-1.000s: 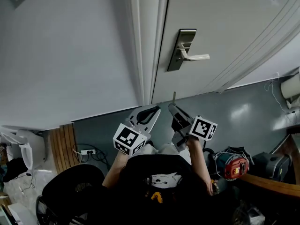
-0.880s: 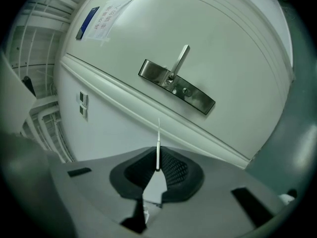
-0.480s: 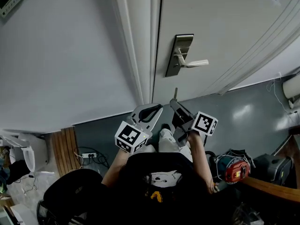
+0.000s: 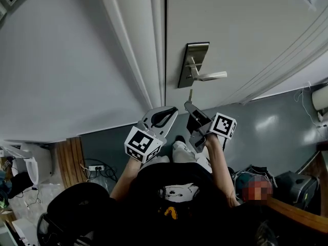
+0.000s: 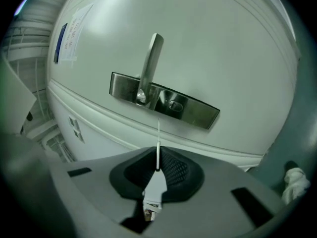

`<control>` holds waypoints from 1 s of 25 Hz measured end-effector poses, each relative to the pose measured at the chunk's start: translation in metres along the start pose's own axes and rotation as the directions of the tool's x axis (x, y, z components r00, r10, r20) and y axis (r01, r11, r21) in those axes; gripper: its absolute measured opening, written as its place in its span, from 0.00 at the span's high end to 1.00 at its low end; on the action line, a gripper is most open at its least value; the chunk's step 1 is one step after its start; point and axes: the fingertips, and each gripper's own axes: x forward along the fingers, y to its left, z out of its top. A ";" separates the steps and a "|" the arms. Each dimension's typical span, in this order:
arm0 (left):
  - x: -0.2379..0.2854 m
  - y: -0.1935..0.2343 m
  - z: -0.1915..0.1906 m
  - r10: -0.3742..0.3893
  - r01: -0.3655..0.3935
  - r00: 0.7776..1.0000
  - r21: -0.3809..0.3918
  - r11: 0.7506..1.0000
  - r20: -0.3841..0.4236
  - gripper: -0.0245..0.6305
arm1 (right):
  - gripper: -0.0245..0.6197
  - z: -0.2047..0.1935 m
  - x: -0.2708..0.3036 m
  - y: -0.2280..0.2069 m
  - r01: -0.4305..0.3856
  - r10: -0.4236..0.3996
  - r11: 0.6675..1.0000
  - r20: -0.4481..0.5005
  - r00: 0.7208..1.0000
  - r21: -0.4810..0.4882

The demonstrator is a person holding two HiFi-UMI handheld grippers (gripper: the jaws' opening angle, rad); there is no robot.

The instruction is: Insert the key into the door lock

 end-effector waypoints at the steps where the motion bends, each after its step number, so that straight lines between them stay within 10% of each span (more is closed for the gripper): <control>1: 0.003 0.001 0.000 -0.001 0.001 1.000 0.003 1.000 -0.001 0.93 | 0.93 0.002 0.003 -0.003 -0.012 0.012 1.000 -0.003 1.000 0.020; 25: 0.019 0.024 -0.014 0.049 -0.049 0.999 0.045 0.998 0.004 0.93 | 0.93 0.036 0.040 -0.030 -0.177 0.180 0.972 -0.005 0.984 0.157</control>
